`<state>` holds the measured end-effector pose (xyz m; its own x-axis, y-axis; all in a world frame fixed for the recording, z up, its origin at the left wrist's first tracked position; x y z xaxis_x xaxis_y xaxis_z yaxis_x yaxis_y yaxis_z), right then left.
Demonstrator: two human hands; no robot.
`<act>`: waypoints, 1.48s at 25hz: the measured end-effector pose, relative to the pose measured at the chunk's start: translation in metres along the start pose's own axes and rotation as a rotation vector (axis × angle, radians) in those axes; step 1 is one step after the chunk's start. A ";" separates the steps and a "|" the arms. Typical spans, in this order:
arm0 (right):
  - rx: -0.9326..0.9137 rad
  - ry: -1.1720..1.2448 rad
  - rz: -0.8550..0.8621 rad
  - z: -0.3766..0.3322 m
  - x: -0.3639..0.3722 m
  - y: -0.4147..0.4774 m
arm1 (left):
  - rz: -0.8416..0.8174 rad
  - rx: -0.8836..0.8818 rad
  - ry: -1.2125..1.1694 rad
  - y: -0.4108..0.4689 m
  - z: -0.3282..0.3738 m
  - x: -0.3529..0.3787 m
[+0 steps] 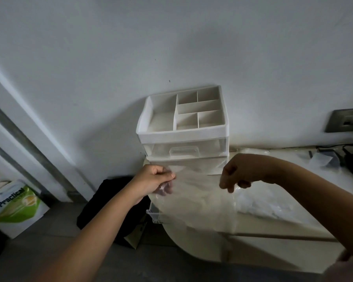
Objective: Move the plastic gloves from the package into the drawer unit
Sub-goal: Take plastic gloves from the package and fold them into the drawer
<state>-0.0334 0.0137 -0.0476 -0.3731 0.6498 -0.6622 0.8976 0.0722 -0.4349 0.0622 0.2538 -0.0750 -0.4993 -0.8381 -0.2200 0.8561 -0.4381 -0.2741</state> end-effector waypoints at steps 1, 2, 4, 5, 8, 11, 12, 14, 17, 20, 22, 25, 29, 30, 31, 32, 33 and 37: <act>0.016 -0.001 0.122 0.002 -0.001 0.003 | 0.013 -0.049 0.004 0.000 -0.003 -0.001; 0.036 0.014 0.262 0.003 -0.002 0.004 | 0.036 -0.089 0.010 0.001 -0.007 0.000; 0.077 -0.006 0.522 0.000 -0.002 0.001 | 0.127 -0.131 0.026 0.006 -0.013 0.003; 0.103 -0.149 0.618 -0.005 -0.001 -0.003 | 0.183 -0.139 0.020 0.009 -0.014 0.004; 0.047 -0.619 0.814 -0.028 0.014 -0.014 | 0.301 -0.151 -0.012 0.019 -0.016 0.007; -0.253 -0.466 0.637 -0.040 0.051 -0.005 | 0.330 -0.076 0.151 0.027 -0.022 0.008; -0.301 -0.429 0.514 -0.035 0.063 0.006 | 0.331 -0.054 0.204 0.027 -0.023 0.009; -0.313 -0.468 0.329 -0.018 0.079 0.032 | 0.337 -0.003 0.328 0.026 -0.024 0.010; -0.273 -0.551 0.231 -0.004 0.085 0.055 | 0.361 0.099 0.593 0.020 -0.020 0.011; -0.225 -0.644 0.206 -0.005 0.086 0.063 | 0.387 0.138 0.946 0.013 -0.012 0.009; -0.197 -0.711 0.218 -0.009 0.086 0.062 | 0.443 0.143 1.158 0.005 0.003 0.007; -0.195 -0.730 0.226 -0.009 0.088 0.066 | 0.454 0.291 1.203 -0.002 0.021 0.014; -0.192 -0.655 0.173 -0.007 0.090 0.068 | -0.062 0.197 0.912 0.005 -0.004 0.043; -0.185 -0.643 0.159 -0.007 0.090 0.068 | -0.152 0.146 0.936 0.012 -0.016 0.045; -0.173 -0.635 0.143 -0.006 0.090 0.068 | -0.207 0.116 0.976 0.019 -0.026 0.045; -0.163 -0.641 0.129 -0.007 0.088 0.068 | -0.241 0.091 1.015 0.026 -0.035 0.044; -0.143 -0.663 0.109 -0.008 0.086 0.067 | -0.262 0.054 1.048 0.031 -0.041 0.042; 0.070 -0.867 0.063 -0.016 0.078 0.061 | -0.282 -0.156 1.089 0.034 -0.046 0.052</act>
<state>-0.0035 0.0804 -0.1162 -0.3958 -0.1563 -0.9050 0.9168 -0.0101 -0.3992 0.0592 0.2102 -0.1394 -0.5872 0.0461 -0.8081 0.7070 -0.4570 -0.5398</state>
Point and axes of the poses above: each hand's wrist, its own y-axis towards the middle knuckle, its own x-axis out of the palm, z = x × y, the point moved 1 cm from there along y, towards the middle knuckle, and after that the axes turned 8 degrees about -y, right-handed, at the moved point
